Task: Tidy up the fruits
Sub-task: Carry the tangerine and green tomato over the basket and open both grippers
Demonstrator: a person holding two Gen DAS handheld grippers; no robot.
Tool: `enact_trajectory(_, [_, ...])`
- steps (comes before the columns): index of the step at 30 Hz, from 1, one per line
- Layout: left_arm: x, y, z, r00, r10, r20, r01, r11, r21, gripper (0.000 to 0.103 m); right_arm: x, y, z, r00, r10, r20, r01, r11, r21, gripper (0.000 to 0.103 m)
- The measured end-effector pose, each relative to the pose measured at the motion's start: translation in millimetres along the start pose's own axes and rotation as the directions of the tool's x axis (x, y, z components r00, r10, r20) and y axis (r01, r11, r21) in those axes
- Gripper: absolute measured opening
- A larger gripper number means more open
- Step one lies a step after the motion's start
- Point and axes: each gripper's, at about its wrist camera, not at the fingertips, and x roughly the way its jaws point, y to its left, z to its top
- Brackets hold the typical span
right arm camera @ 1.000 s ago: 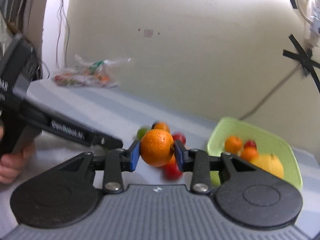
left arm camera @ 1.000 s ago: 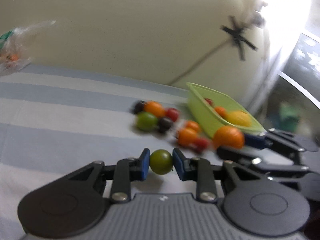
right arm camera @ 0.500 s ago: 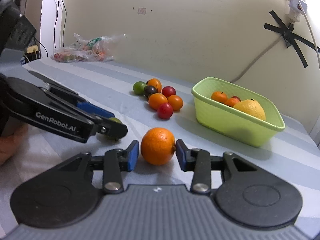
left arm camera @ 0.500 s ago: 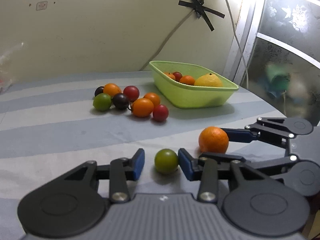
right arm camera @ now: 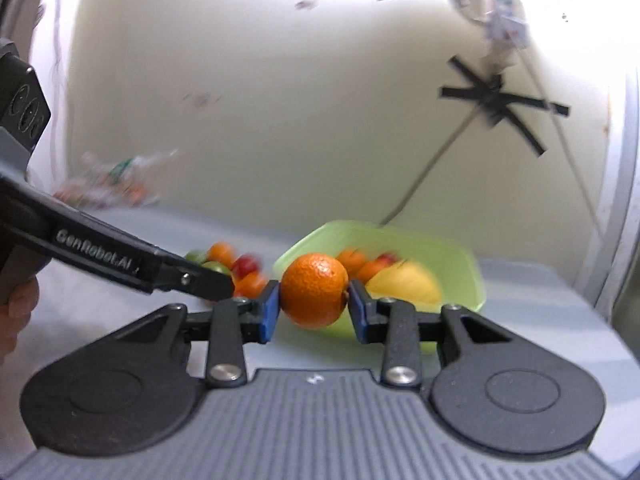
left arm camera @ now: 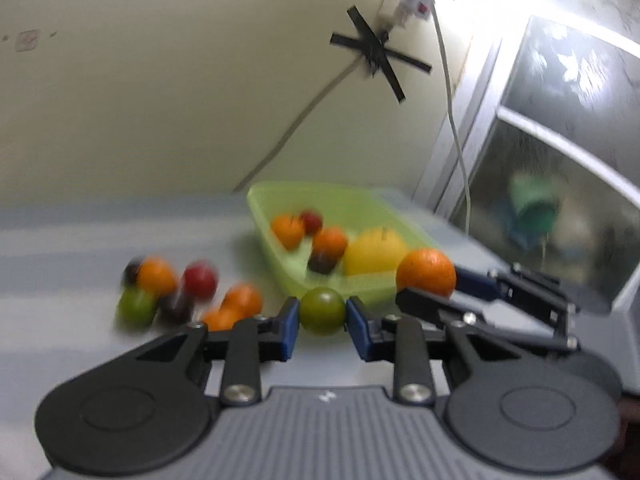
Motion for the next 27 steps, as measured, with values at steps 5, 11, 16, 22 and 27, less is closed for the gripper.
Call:
enact_trajectory(5, [47.8, 10.6, 34.5, 0.999, -0.028, -0.036, 0.025, 0.994, -0.102, 0.027, 31.0, -24.8, 11.7, 0.999, -0.042, 0.009, 0.041, 0.999, 0.024, 0.039])
enact_trajectory(11, [72.1, 15.9, 42.0, 0.999, -0.006, -0.043, 0.0, 0.991, -0.132, 0.047, 48.5, -30.5, 5.9, 0.999, -0.044, 0.005, 0.044, 0.999, 0.01, 0.058])
enact_trajectory(16, [63.1, 18.6, 38.6, 1.0, -0.008, -0.012, 0.006, 0.989, -0.146, 0.047, 37.7, -38.4, 8.4, 0.997, -0.051, 0.06, 0.049, 0.998, 0.029, 0.061])
enact_trajectory(22, [21.0, 40.7, 26.9, 0.998, 0.025, 0.061, -0.012, 0.977, -0.213, 0.047, 27.9, -49.8, 7.7, 0.992, -0.091, 0.091, 0.08, 0.99, 0.114, 0.054])
enact_trajectory(27, [-11.0, 62.9, 2.3, 0.991, 0.113, 0.072, -0.093, 0.966, -0.241, 0.047, 21.4, -57.9, 5.6, 0.987, -0.118, 0.106, 0.098, 0.979, 0.177, 0.045])
